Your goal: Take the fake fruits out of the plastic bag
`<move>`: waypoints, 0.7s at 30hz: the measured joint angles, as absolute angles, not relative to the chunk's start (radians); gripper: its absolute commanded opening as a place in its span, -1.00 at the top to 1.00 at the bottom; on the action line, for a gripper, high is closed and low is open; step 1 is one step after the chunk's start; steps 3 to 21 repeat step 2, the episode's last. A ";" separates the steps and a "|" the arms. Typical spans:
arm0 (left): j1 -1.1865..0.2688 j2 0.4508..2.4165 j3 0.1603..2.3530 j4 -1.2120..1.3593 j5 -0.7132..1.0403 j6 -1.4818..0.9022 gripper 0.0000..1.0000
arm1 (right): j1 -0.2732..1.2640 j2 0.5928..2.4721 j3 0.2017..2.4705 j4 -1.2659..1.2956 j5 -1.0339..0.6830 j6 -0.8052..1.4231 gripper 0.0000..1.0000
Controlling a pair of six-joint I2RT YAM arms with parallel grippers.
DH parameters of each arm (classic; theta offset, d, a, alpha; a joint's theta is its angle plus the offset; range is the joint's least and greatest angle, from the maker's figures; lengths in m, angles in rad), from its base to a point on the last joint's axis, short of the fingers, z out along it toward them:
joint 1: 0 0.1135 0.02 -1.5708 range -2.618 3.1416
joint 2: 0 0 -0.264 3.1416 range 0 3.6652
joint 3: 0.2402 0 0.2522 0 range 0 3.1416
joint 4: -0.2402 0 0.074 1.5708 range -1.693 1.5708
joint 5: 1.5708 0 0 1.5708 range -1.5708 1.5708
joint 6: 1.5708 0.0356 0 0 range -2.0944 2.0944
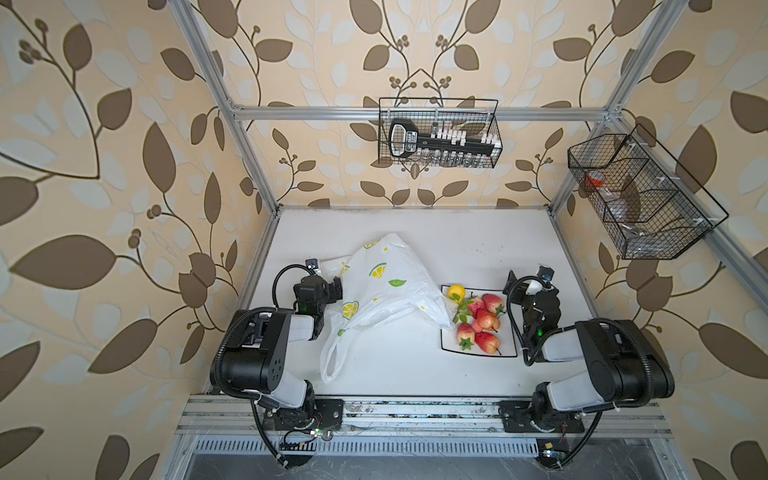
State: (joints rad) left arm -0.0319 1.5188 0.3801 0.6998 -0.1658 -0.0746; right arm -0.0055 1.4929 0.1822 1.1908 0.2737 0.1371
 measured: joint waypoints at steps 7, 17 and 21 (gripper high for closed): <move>-0.032 1.520 0.380 0.699 -0.166 -0.075 -0.98 | -0.006 1.493 0.183 1.191 0.274 0.137 -0.98; -0.032 1.520 0.380 0.699 -0.166 -0.075 -0.98 | -0.006 1.493 0.183 1.191 0.274 0.137 -0.98; -0.032 1.520 0.380 0.699 -0.166 -0.075 -0.98 | -0.006 1.493 0.183 1.191 0.274 0.137 -0.98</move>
